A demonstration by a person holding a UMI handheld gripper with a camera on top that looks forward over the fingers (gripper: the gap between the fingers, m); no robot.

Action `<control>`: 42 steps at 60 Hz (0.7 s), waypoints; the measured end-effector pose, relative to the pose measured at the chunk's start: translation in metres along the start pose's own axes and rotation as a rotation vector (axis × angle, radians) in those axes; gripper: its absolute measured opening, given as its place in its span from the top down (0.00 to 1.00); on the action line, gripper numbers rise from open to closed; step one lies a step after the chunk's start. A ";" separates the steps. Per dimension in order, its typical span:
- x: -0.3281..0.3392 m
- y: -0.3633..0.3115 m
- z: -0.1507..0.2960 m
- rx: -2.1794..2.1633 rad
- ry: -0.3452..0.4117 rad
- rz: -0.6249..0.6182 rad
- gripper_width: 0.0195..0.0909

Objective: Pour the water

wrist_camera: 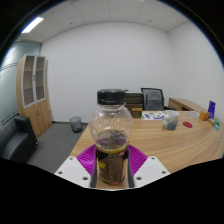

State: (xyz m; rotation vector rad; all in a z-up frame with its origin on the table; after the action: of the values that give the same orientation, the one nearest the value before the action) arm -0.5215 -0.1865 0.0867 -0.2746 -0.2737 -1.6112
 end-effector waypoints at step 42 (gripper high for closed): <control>-0.092 0.086 0.225 -1.020 0.009 0.468 0.77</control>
State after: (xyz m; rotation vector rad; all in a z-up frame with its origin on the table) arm -0.4277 -0.0282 0.2679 -1.0230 0.6154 -1.1619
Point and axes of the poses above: the point between the fingertips, and its own axes, seen from behind it with the camera up: y to the right, z up, x backward, against the way the camera looks, the point moved 1 cm from there along x, backward, against the way the camera looks, and after that the axes turned 6 degrees about -z, right-handed, at the moved point
